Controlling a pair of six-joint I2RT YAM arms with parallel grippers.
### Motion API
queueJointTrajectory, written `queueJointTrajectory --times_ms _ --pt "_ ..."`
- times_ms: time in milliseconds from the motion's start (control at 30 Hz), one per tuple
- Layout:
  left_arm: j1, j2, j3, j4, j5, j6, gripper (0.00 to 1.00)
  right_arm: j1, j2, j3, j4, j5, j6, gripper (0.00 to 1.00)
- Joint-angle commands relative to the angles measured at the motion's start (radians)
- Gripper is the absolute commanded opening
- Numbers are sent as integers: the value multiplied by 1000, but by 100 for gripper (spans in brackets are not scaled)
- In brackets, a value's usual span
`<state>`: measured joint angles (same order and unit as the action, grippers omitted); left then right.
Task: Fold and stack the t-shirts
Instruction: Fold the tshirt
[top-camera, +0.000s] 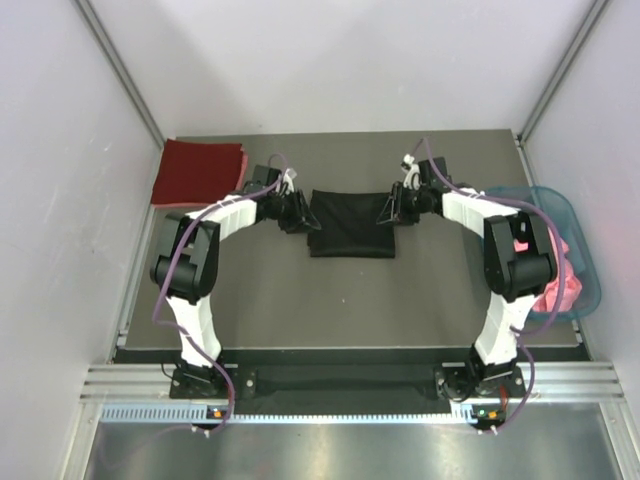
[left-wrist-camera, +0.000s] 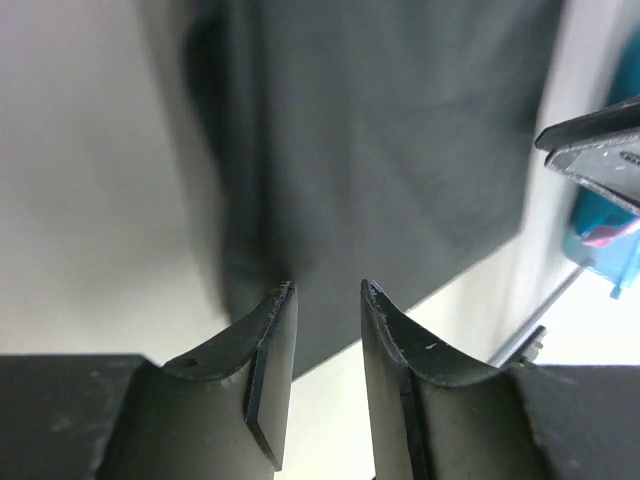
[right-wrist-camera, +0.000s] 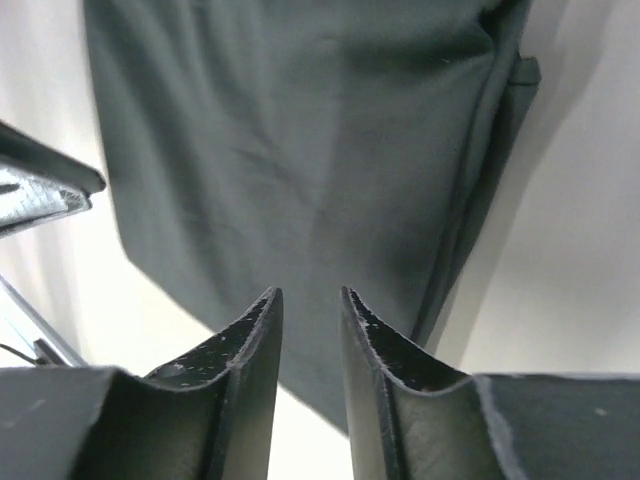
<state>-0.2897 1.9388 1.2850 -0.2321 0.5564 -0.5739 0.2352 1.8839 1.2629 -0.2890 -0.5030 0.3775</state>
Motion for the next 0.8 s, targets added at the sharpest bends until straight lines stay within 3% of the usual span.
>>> queueJointTrajectory --times_ms 0,200,333,433,767 --pt "14 -17 -41 48 -33 22 37 -19 50 -30 86 -22 1 29" --pt "17 -1 -7 -32 -87 17 36 -36 17 -57 100 1 17 26" --pt "17 -23 71 -218 -229 28 36 -34 -52 -51 100 17 29 29" --pt "17 -67 106 -266 -253 46 36 -34 -62 12 88 1 28 31" --pt "-16 -133 21 -69 42 -29 37 -56 121 246 56 -58 9 32"
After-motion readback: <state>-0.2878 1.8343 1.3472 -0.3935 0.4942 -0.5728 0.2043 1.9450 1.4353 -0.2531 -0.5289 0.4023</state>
